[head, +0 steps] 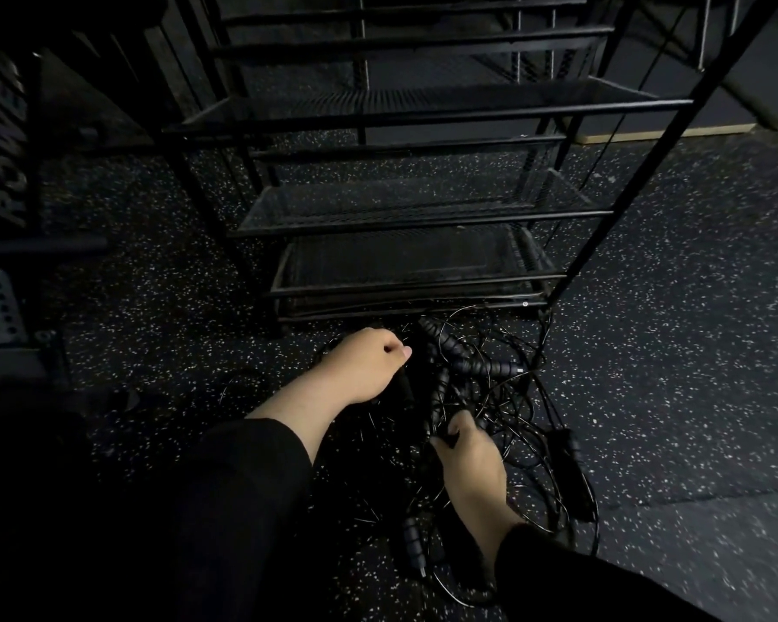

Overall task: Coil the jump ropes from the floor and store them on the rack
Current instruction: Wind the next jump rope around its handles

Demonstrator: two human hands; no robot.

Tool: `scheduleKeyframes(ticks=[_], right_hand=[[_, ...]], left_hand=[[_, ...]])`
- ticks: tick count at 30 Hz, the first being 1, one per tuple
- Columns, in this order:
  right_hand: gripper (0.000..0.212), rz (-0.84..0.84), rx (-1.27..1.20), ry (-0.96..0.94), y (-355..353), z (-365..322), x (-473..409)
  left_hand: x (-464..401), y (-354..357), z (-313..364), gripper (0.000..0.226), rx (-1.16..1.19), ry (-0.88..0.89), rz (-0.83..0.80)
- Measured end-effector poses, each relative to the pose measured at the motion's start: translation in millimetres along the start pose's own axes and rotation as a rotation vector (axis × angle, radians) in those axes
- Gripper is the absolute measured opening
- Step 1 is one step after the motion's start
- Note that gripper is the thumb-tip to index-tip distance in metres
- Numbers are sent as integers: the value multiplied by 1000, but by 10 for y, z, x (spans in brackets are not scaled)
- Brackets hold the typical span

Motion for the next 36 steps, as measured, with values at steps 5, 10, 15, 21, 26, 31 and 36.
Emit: scheduleKeyframes(ticks=[5, 10, 15, 21, 26, 31, 36], right_hand=[[28, -120, -453, 142, -253, -229, -114], [13, -441, -296, 66, -788, -636, -175], [18, -380, -460, -134, -1493, -1140, -153], [35, -136, -682, -253, -2390, -1737, 323], [14, -322, -1190, -187, -2798, -1829, 841], [25, -473, -1231, -188, -3062, -1676, 1149], [43, -514, -1038, -224, -3180, -1559, 1264]], left_hand=[[68, -114, 17, 26, 1, 23, 51], [198, -351, 89, 26, 65, 16, 166], [531, -488, 272, 34, 111, 38, 157], [1093, -470, 670, 34, 314, 121, 172], [1425, -433, 770, 25, 402, 156, 218], [1616, -665, 791, 20, 484, 108, 405], [1711, -875, 931, 27, 699, 214, 585]])
Point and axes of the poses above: each hand's wrist, its own x-axis away from the middle knuckle, its own y-axis out of the palm, z = x × y, the point moved 2 cm from there along -x, towards the middle knuckle, and after that the axes turned 3 degrees about x, right-handed, at the moved point
